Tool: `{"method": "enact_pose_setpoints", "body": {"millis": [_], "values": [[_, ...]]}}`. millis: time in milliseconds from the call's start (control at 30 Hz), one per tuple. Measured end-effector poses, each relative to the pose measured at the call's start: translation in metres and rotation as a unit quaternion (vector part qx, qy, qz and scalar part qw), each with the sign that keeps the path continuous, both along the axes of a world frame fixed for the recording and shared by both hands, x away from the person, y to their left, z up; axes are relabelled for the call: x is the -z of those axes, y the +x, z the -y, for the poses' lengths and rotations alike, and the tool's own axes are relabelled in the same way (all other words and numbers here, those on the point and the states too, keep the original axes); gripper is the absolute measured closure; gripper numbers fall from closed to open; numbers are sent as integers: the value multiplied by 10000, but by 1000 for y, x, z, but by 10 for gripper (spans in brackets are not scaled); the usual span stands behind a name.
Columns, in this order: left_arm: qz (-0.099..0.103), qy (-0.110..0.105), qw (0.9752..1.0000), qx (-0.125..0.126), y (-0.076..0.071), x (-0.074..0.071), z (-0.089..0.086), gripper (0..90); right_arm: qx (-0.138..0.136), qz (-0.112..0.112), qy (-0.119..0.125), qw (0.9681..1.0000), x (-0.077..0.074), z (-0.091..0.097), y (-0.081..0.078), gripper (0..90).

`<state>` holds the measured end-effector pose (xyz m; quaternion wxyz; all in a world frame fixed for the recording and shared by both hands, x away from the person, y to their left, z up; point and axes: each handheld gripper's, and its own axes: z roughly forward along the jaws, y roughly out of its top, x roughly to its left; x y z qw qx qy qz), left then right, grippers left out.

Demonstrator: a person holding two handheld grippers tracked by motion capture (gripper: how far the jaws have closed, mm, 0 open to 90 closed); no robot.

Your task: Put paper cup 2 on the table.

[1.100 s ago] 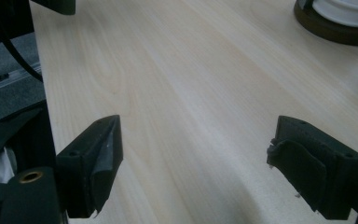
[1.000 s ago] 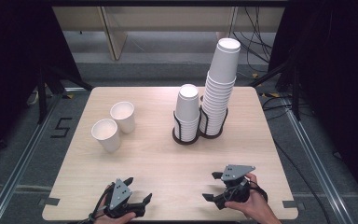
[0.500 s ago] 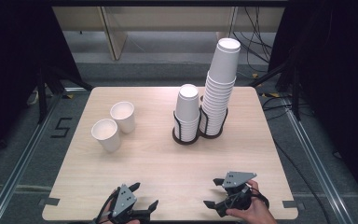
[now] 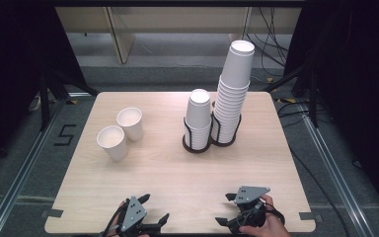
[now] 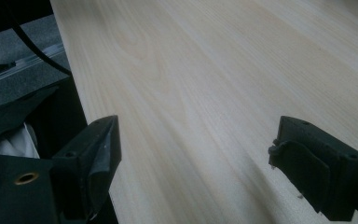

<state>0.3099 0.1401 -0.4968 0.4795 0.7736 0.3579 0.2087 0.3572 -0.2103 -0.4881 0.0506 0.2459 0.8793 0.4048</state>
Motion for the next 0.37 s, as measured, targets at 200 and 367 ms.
{"method": "enact_pose_setpoints", "body": {"millis": [200, 367], "values": [[-48, 92, 9999, 24, 1, 0, -1, 147, 8, 4, -21, 10000, 1, 0, 0, 160], [-70, 49, 10000, -51, 3, 0, -2, 147, 17, 22, -35, 10000, 0, 1, 2, 160]]}}
